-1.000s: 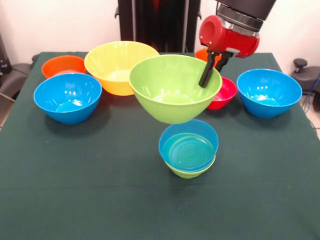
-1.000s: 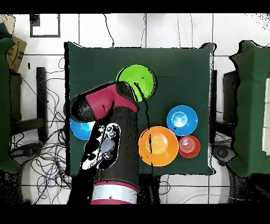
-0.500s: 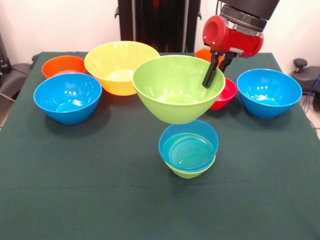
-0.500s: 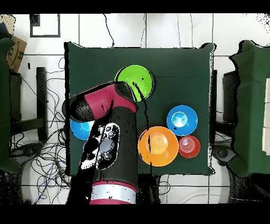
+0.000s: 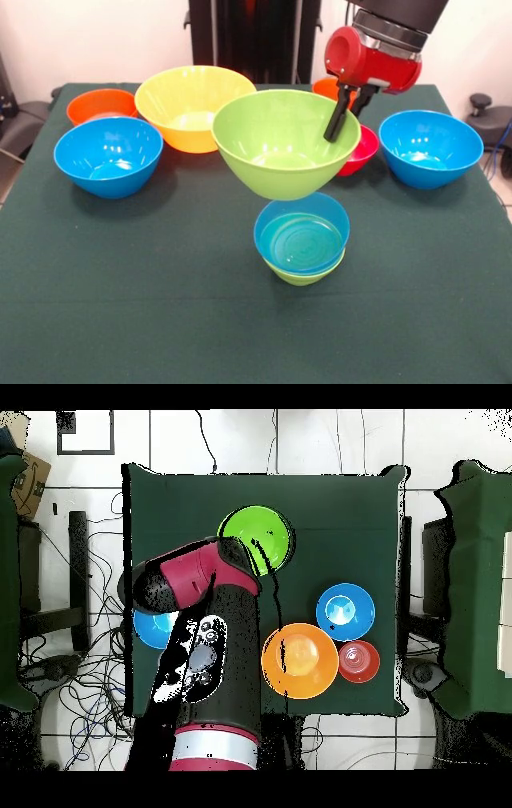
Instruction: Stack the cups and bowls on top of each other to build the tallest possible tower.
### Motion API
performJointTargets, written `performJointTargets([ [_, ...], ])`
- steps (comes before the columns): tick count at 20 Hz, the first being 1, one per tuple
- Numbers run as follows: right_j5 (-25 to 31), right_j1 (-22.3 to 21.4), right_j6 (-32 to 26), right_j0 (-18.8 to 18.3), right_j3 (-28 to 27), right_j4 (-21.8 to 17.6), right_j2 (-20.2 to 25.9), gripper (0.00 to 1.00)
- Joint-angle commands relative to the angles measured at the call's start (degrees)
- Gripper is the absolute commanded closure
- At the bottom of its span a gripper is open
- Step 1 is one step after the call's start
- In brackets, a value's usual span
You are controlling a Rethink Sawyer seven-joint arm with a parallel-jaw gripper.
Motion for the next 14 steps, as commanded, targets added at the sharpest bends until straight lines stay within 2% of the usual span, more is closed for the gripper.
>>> performJointTargets([
  [1,-3.6,5.8,9.7,0.8,-2.3,0.7,2.8,1.0],
  [14,-7.9,10.2,12.6,2.5,-3.7,1.0,0.7,1.0],
])
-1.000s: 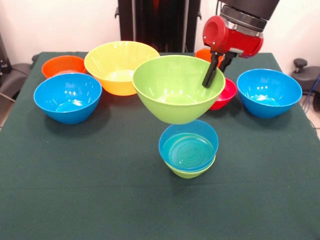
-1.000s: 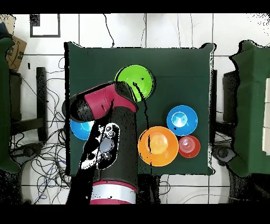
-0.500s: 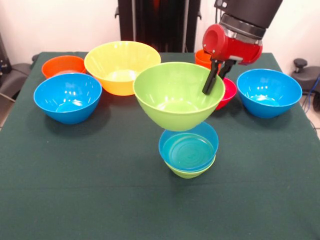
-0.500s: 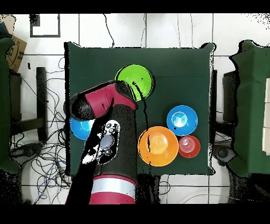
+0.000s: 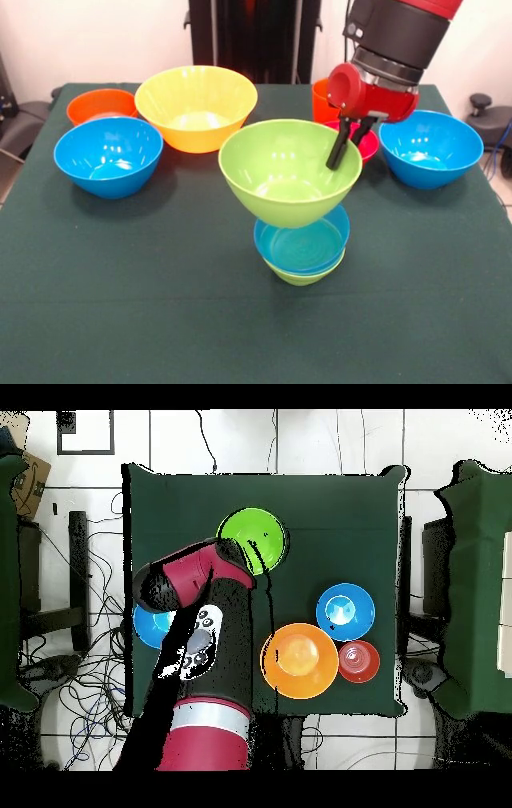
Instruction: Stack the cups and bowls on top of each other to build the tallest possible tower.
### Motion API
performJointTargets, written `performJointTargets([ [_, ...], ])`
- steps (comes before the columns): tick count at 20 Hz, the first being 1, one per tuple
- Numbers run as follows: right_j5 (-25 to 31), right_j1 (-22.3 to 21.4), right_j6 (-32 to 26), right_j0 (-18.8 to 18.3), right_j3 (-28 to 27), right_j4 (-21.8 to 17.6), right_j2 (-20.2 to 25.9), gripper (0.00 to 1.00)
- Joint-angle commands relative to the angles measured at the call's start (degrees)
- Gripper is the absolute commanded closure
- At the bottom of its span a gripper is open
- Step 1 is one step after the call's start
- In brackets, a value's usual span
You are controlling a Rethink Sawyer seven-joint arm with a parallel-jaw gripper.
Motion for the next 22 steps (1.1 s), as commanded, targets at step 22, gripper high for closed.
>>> performJointTargets([
  [22,-3.9,11.2,17.0,6.0,-8.1,2.3,-2.1,1.0],
])
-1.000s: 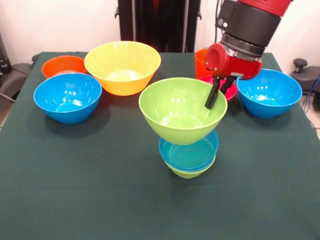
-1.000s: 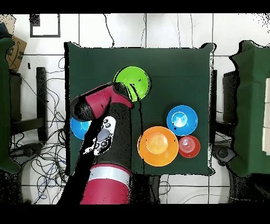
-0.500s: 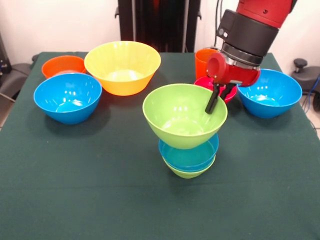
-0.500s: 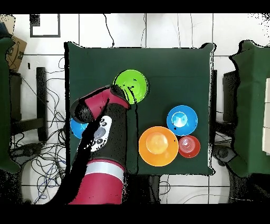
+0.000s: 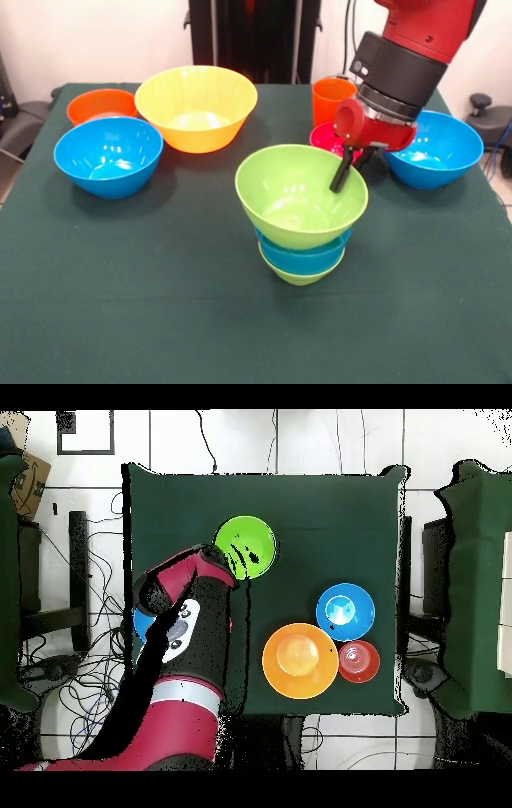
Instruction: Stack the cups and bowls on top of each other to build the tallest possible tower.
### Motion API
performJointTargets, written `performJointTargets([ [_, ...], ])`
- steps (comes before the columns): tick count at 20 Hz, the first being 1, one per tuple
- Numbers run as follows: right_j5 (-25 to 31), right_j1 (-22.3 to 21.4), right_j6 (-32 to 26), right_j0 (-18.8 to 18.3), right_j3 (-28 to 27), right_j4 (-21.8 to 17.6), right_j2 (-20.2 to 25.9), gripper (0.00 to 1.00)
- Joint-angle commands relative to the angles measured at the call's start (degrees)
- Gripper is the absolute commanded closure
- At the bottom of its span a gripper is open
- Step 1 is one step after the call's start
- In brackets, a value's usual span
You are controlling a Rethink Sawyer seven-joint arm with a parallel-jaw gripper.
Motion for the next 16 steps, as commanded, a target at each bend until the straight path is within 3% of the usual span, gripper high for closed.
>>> performJointTargets([
  [1,-1.9,4.1,11.4,1.8,-5.4,2.1,1.5,1.0],
  [16,-1.0,3.5,11.0,1.5,-5.0,3.0,1.4,1.0],
])
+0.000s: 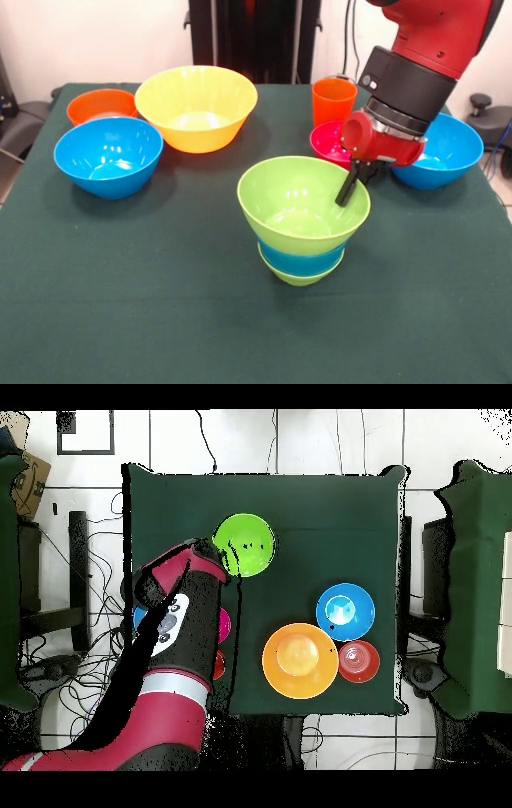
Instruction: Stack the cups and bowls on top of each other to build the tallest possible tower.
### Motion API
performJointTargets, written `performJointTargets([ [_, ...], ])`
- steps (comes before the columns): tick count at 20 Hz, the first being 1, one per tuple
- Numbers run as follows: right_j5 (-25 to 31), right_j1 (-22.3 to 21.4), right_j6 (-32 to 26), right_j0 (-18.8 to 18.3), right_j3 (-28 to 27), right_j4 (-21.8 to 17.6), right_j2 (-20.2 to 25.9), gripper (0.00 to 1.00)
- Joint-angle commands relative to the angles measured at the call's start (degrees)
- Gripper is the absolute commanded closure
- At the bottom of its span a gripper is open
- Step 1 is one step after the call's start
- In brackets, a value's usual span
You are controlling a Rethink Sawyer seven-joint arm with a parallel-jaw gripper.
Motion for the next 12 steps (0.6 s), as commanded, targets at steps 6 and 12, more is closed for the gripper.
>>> performJointTargets([
  [6,-0.4,-1.3,5.7,-1.8,1.2,3.1,5.6,1.0],
  [12,0.1,-1.9,4.4,-1.8,2.2,3.7,5.9,1.0],
])
